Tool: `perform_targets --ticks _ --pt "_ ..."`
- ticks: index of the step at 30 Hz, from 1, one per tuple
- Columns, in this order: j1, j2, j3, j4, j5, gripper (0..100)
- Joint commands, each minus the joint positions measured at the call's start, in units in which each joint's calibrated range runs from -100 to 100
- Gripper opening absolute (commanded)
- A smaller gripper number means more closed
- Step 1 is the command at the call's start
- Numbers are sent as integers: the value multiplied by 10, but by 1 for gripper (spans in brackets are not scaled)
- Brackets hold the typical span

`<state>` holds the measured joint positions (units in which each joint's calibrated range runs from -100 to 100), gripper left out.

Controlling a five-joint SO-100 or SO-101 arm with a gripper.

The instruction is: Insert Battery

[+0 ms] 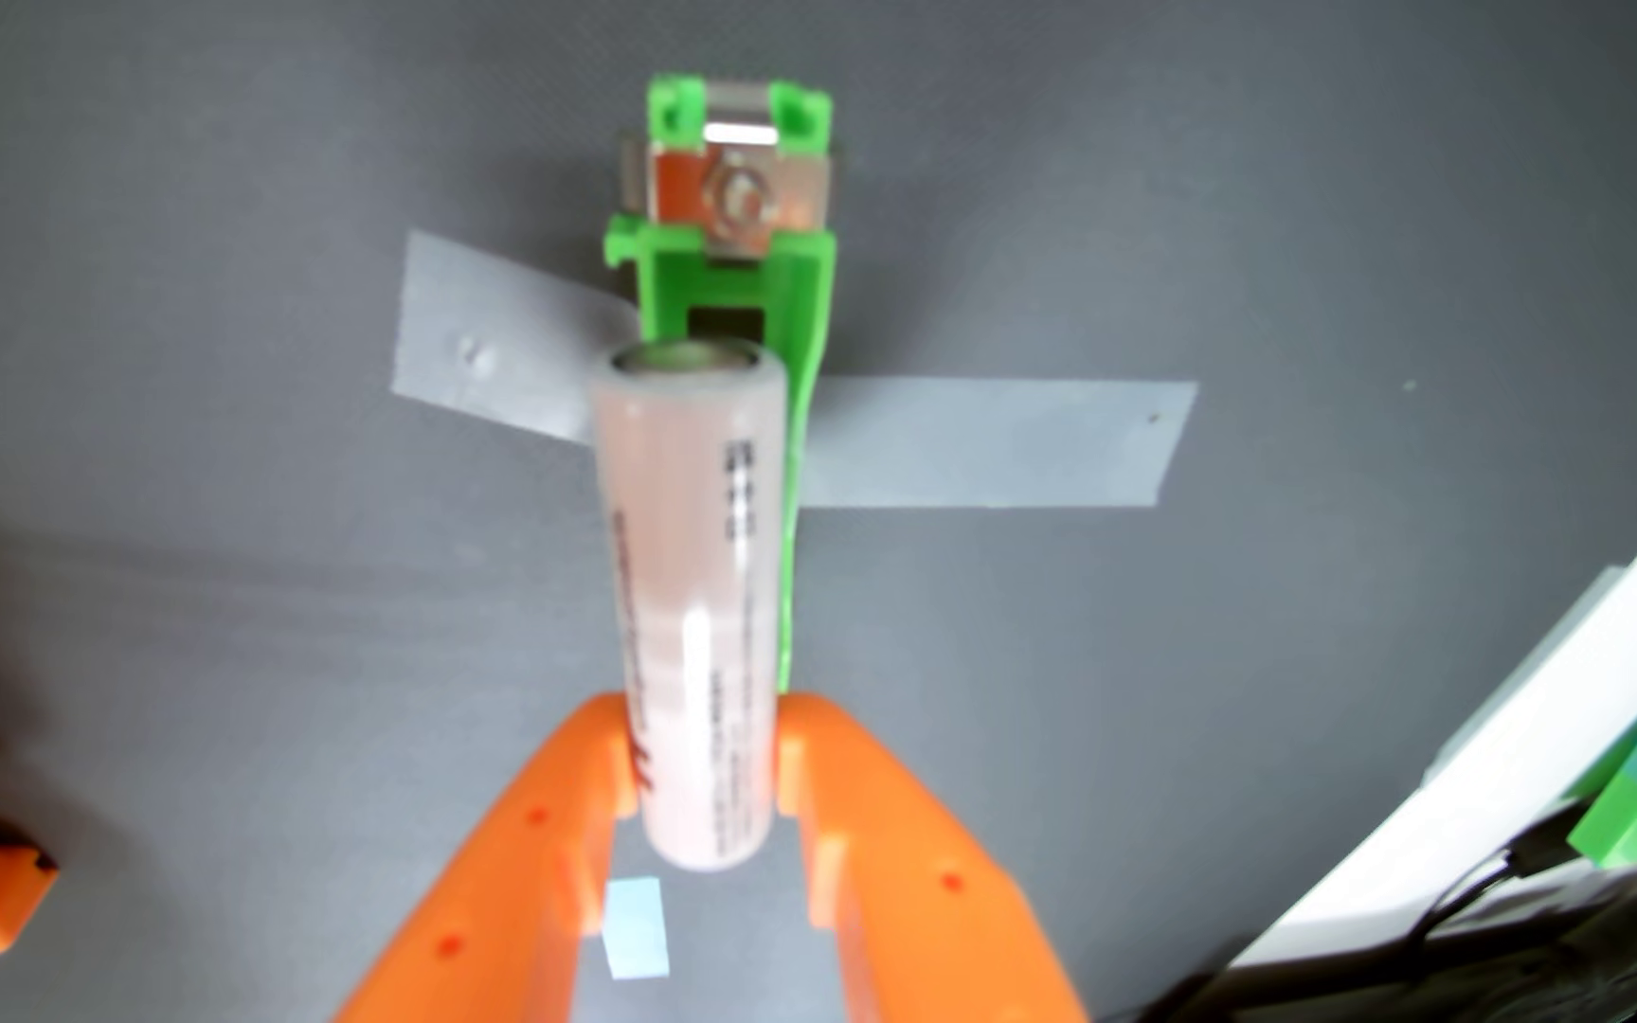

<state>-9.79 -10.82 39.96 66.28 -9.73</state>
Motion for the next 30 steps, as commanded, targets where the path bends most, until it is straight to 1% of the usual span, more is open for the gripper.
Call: perform_targets --ticks 1,8,16,30 --pt "2 -13 -11 -4 0 2" --pt "9 -13 -6 -5 2 2" --pt "11 -13 20 -43 0 2" --pt "12 -13 24 -42 -3 2"
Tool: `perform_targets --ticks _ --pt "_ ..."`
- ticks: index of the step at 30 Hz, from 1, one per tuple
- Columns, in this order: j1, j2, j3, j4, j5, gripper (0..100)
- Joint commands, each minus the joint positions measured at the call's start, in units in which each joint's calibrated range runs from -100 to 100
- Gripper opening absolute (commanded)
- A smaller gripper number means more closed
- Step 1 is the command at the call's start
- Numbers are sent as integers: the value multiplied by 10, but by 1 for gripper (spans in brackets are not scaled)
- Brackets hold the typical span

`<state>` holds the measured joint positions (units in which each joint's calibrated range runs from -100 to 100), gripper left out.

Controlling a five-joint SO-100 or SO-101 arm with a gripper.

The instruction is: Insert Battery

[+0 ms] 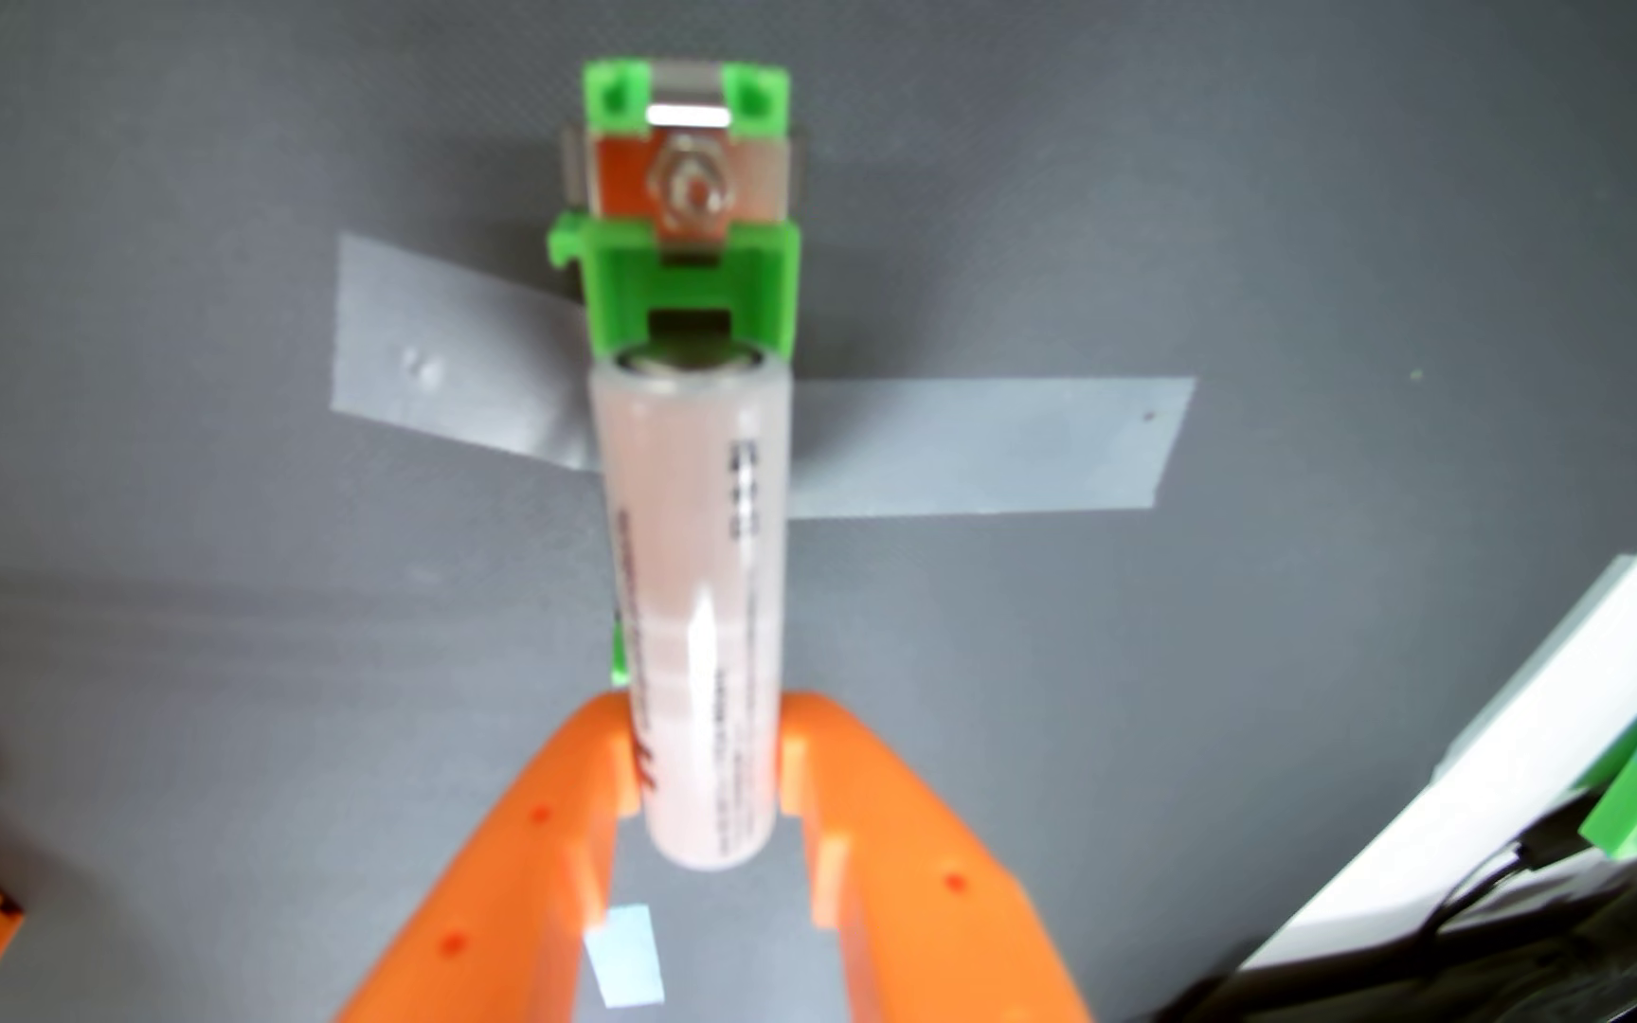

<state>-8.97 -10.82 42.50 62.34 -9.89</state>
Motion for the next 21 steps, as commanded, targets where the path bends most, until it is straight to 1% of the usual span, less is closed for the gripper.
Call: perform_targets --ticks 1,21 --pt "4 -13 -1 -3 -1 2" --pt "4 -13 9 -9 -1 2"
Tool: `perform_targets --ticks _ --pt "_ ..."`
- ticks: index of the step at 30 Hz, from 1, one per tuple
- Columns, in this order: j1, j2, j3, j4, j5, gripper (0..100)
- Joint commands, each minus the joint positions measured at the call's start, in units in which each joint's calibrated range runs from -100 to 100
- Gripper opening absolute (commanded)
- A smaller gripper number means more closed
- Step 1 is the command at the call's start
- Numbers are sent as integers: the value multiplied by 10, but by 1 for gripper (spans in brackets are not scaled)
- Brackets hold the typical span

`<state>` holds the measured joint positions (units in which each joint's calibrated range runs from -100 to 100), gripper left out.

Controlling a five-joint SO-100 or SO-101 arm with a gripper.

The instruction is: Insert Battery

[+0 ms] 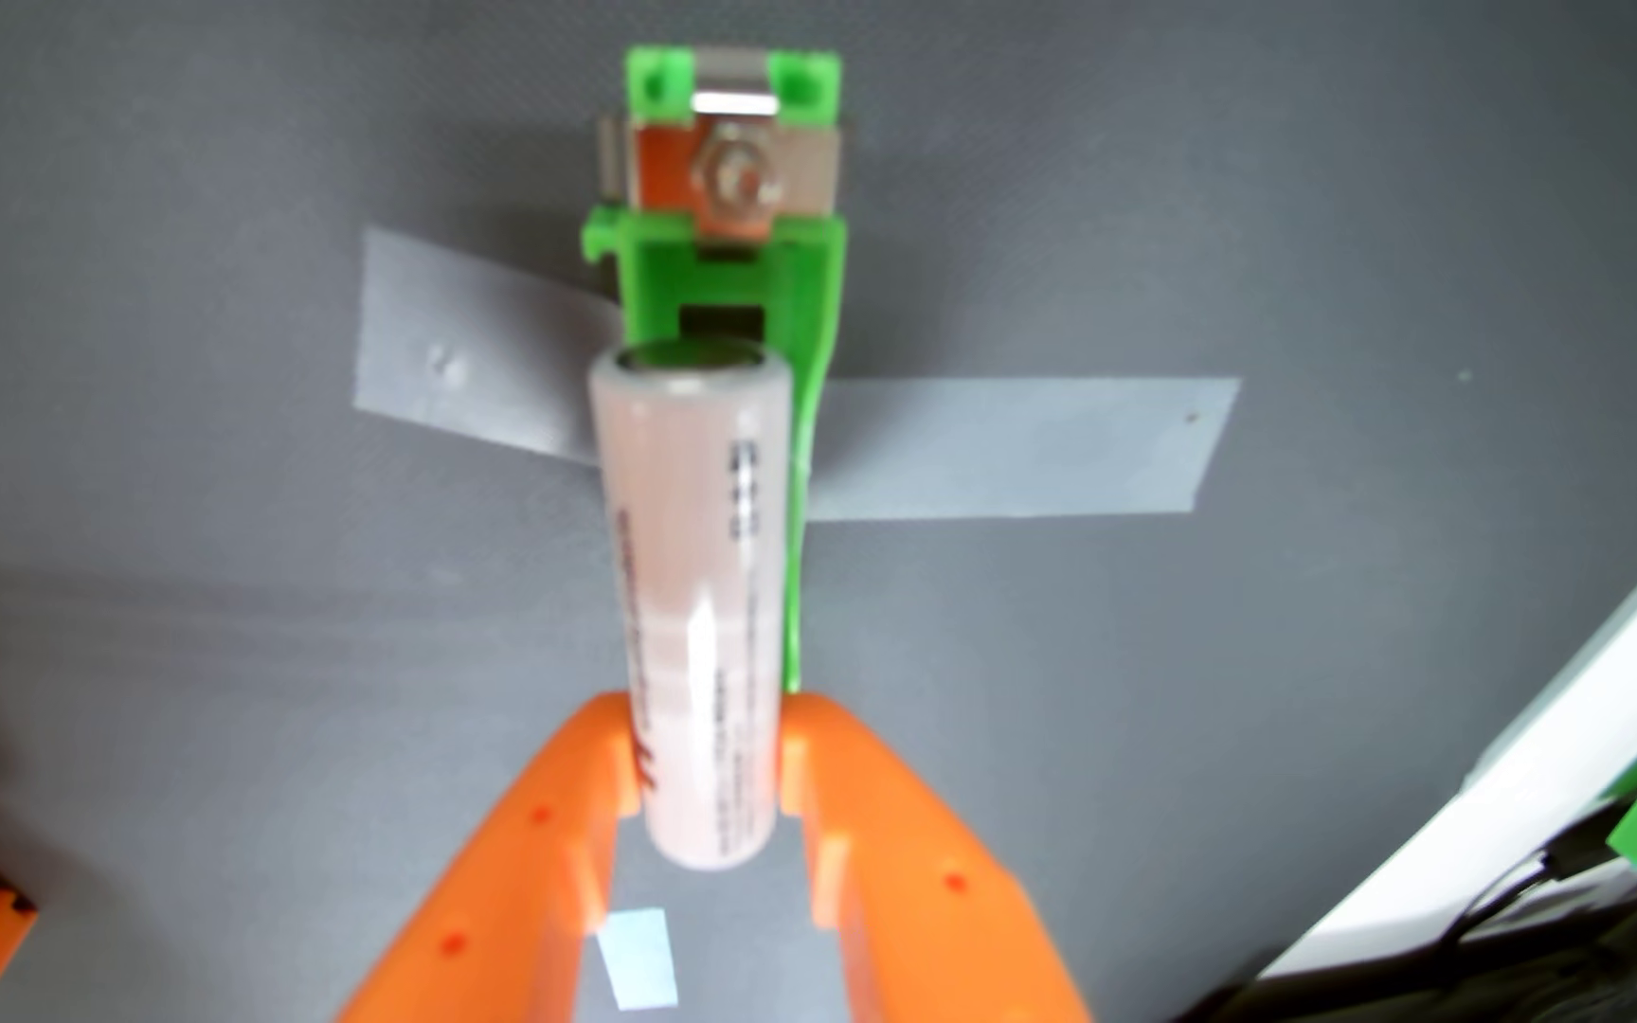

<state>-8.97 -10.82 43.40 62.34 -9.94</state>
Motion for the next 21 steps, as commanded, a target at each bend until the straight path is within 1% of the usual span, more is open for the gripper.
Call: perform_targets --ticks 1,7,21 --pt "5 -13 3 -17 -1 2" --pt "5 -13 40 -72 -1 2" --pt "5 -14 40 -74 -1 2"
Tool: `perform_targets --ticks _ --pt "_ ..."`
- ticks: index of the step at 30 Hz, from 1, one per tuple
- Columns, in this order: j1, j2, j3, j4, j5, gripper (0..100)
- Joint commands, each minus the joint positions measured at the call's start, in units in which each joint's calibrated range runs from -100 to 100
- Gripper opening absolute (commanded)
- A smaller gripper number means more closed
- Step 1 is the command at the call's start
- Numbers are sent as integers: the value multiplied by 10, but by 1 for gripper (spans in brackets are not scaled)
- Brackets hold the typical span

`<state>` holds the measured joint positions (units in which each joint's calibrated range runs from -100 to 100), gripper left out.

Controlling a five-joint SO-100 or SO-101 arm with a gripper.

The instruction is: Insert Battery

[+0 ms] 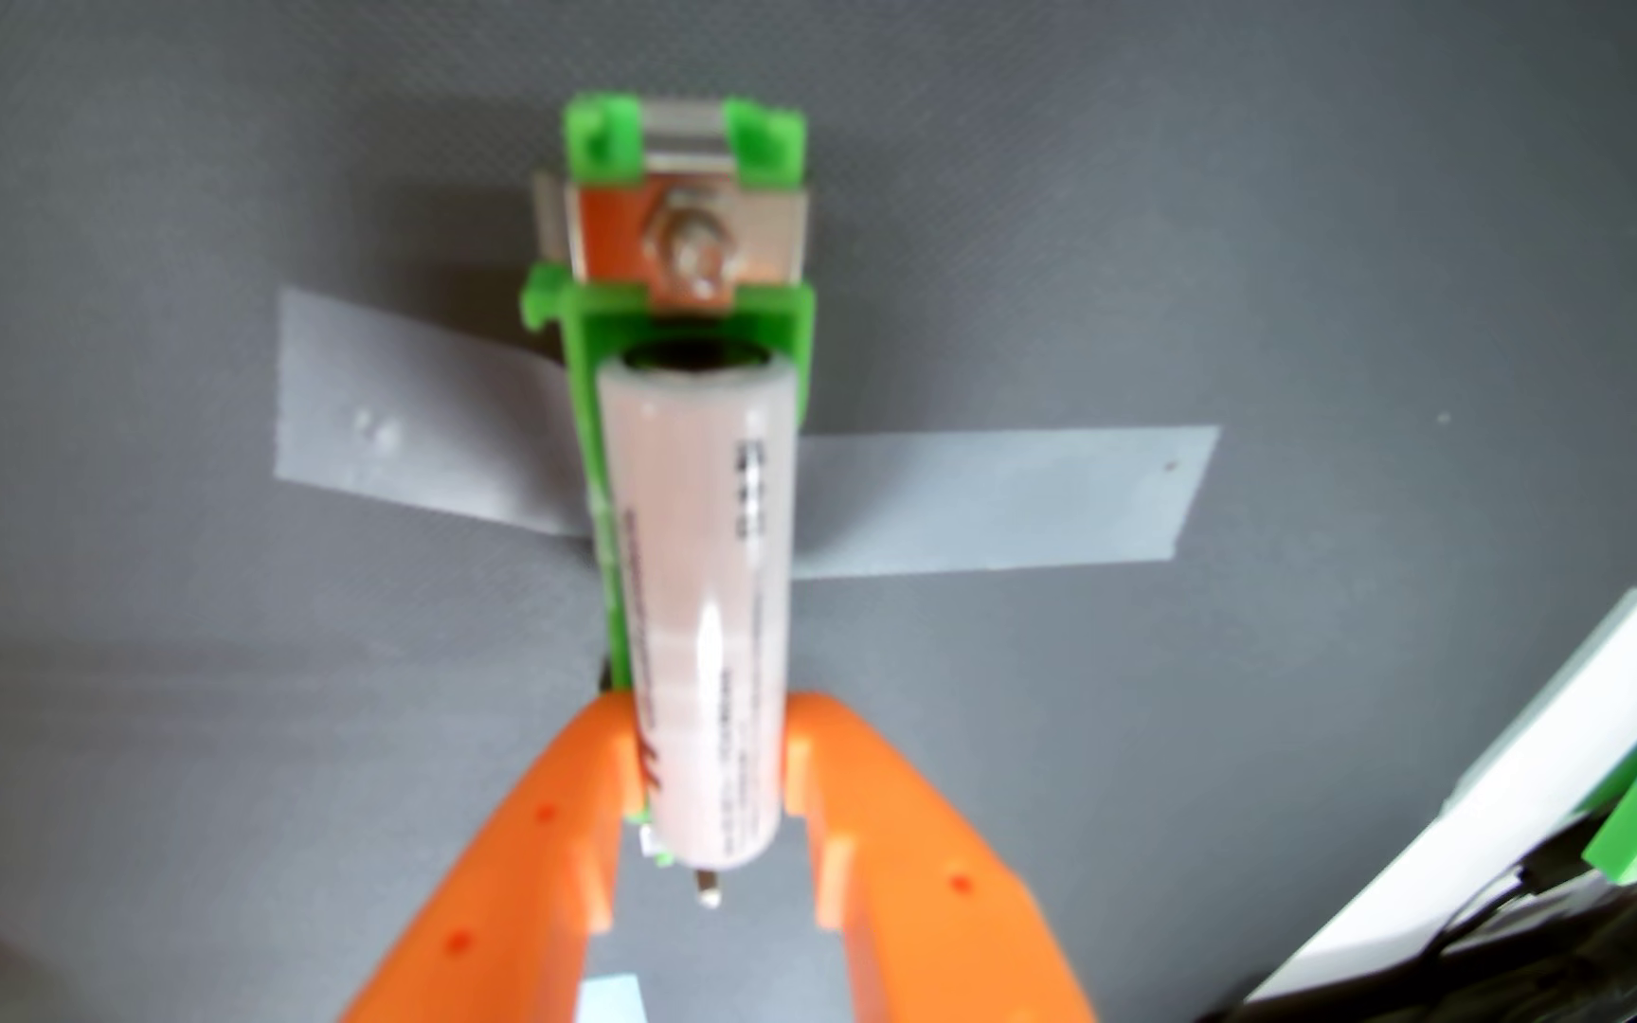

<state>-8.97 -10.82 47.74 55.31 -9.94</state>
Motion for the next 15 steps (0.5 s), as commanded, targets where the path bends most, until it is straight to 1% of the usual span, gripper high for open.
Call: perform_targets --ticks 1,10,15 --pt "5 -14 -3 -4 -1 2" --pt "4 -14 -3 -4 4 3" --pt "2 -14 -2 1 4 11"
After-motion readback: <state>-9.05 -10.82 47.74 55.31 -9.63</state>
